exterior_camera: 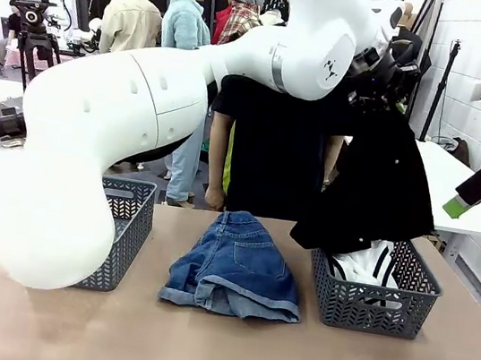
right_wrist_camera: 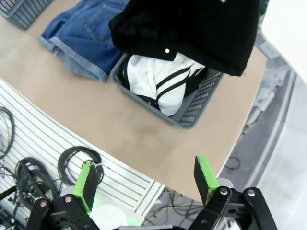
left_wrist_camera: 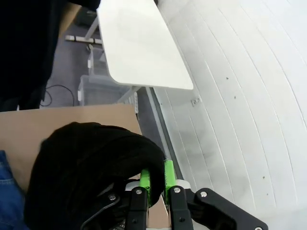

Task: Sort the tops and bottoms.
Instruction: Sort the clothes according to human instructions.

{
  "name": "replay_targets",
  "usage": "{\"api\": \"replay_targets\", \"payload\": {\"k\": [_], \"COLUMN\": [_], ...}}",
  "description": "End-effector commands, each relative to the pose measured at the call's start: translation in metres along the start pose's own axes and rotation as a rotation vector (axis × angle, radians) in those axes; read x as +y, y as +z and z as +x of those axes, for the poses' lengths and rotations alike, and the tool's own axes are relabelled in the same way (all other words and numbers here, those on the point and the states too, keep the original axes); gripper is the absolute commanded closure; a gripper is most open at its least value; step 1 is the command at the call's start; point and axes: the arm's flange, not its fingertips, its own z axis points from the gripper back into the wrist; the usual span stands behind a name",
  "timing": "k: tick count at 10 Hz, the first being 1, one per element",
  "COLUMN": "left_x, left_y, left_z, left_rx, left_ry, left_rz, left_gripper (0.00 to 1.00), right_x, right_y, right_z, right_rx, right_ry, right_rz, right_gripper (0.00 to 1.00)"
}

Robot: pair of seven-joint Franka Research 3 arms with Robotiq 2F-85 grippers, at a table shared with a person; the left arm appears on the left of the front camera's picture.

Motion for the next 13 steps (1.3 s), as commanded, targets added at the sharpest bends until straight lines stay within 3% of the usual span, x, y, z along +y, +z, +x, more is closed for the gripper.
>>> {"api": "replay_targets", "payload": {"k": [1, 4, 6, 7, 8, 9, 13], "left_x": [-0.002, 0.001, 0.023, 0.034, 0.041, 0.049, 0.091], "left_y": [-0.003, -0.002, -0.032, -0.066, -0.090, -0.114, -0.144], "left_z": [-0.004, -0.002, -0.014, -0.032, -0.043, -0.054, -0.080], "left_rx": [0.015, 0.008, 0.183, 0.344, 0.426, 0.484, 0.528], "left_ry": [-0.002, 0.003, 0.129, 0.212, 0.253, 0.269, 0.348], "left_rz": [-0.023, 0.001, -0.151, -0.163, -0.170, -0.143, 0.075], "left_gripper": [1.00, 1.00, 1.00, 1.00, 1.00, 1.00, 1.00], "right_x": [0.000, 0.000, 0.000, 0.000, 0.000, 0.000, 0.000], "right_y": [0.000, 0.000, 0.000, 0.000, 0.000, 0.000, 0.000], "right_z": [-0.001, -0.001, -0.001, -0.001, -0.001, -0.001, -0.001], "right_rx": [0.012, 0.012, 0.012, 0.012, 0.012, 0.012, 0.012], "right_ry": [-0.002, -0.002, -0.002, -0.002, -0.002, -0.002, -0.002], "right_rz": [-0.003, -0.003, -0.003, -0.003, -0.003, -0.003, -0.003], "right_gripper": [0.00, 0.00, 0.00, 0.00, 0.00, 0.00, 0.00]}}
